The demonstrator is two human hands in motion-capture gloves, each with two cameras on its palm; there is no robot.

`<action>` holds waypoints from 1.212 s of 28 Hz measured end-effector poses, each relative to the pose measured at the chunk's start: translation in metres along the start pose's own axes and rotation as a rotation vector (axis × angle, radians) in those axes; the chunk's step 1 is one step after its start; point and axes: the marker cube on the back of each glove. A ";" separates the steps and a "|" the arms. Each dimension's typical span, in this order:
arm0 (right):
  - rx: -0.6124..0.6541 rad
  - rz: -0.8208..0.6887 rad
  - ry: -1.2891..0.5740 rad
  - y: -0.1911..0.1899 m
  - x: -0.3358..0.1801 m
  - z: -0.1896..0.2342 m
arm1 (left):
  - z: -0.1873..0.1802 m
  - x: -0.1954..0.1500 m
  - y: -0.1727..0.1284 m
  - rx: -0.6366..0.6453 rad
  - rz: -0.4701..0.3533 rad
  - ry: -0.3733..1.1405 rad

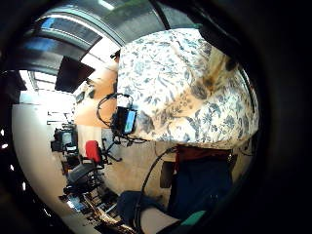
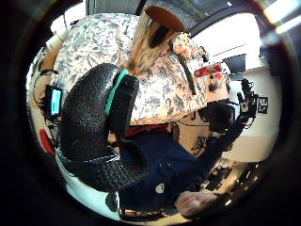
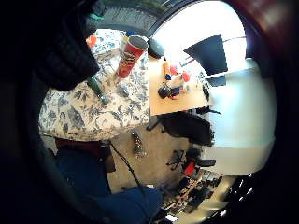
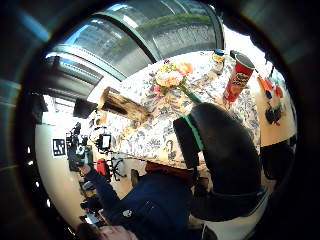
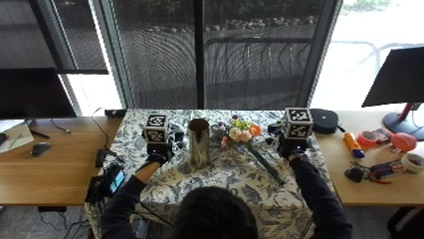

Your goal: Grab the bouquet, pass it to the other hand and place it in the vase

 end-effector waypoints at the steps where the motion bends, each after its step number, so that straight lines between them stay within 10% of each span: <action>1: -0.002 0.002 -0.012 -0.001 -0.001 0.000 | 0.000 0.001 0.001 -0.004 0.008 0.005; 16: -0.064 0.170 -0.148 -0.030 -0.027 0.014 | 0.005 0.009 0.018 0.039 0.129 0.063; 34: -0.225 0.573 -0.313 -0.104 -0.031 0.195 | 0.010 0.015 0.032 0.018 0.160 0.052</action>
